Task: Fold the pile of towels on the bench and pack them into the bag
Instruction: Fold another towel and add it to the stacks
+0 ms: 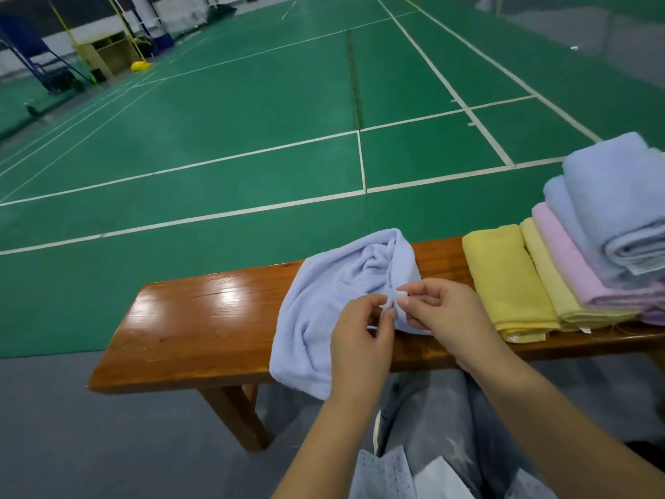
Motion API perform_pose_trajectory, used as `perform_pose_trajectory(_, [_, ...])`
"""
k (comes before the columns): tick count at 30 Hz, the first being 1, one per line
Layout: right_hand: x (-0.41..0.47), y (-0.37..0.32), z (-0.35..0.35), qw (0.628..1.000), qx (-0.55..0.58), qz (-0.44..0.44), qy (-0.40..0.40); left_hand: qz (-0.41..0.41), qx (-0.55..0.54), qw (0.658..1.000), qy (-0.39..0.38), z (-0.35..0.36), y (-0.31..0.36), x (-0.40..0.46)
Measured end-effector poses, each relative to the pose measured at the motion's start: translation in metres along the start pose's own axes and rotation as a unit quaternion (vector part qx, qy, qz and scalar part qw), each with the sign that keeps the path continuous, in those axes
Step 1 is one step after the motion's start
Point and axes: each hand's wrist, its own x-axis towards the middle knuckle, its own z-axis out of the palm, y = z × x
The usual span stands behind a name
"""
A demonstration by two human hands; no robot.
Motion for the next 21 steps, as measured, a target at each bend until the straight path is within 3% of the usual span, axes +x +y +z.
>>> perform_pose_trajectory(7, [-0.009, 0.000, 0.000, 0.998, -0.054, -0.033, 0.014, 0.055, 0.030, 0.998, 0.010, 0.005, 0.000, -0.007])
perform_pose_trajectory(15, [-0.011, 0.005, 0.001, 0.992, -0.112, -0.055, 0.029, -0.022, -0.025, 0.999, 0.009, 0.008, 0.001, -0.007])
perform_pose_trajectory(21, [-0.006, 0.009, -0.005, 0.994, -0.098, -0.039, 0.021, -0.005, -0.006, 1.000, -0.015, 0.014, -0.008, -0.003])
